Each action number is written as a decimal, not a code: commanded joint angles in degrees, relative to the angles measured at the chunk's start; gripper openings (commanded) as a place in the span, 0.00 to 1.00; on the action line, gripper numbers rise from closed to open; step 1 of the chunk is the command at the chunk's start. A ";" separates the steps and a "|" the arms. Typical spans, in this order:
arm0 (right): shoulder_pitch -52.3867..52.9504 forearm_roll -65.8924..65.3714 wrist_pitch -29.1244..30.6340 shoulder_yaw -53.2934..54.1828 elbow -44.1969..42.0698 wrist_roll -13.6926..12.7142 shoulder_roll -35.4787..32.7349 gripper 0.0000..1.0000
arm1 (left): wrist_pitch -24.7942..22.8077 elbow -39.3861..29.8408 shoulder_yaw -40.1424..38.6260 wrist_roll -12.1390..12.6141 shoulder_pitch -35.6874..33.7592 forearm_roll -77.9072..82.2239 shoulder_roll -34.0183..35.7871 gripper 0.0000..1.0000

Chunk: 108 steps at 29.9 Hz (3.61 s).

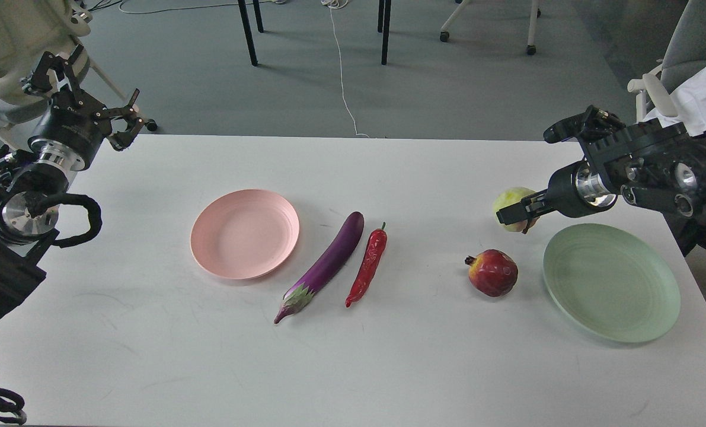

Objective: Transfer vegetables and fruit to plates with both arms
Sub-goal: 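Carry the pear onto the pale green plate and release it, then reach the right gripper to the red apple and grasp it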

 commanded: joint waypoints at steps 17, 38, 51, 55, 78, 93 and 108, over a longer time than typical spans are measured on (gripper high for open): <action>-10.93 -11.36 -8.68 0.09 2.47 -0.41 -16.93 0.69 | 0.00 0.00 0.00 0.00 0.18 0.00 -0.40 0.98; -10.69 -10.92 -10.35 0.17 1.31 0.12 -18.25 0.98 | 0.00 0.00 0.09 0.00 0.18 0.00 0.12 0.98; 4.36 -10.74 -8.15 1.58 9.75 0.03 -6.22 0.98 | 0.00 0.00 0.09 0.09 0.09 0.09 0.47 0.98; 3.83 -10.31 -8.06 1.58 11.77 -0.06 0.46 0.98 | 0.00 0.00 0.09 0.00 0.18 0.09 0.74 0.98; -0.04 -6.61 -11.05 -2.46 9.84 0.03 11.90 0.97 | 0.00 0.00 0.00 -0.09 1.41 0.00 1.79 0.98; -2.76 -8.46 -12.72 -7.03 10.19 0.21 12.69 0.96 | 0.00 1.58 0.00 -0.09 1.41 0.00 1.97 0.98; -0.05 -8.63 -14.57 -6.77 11.16 0.29 12.08 0.59 | 0.00 1.58 0.00 -0.09 1.14 0.00 1.62 0.98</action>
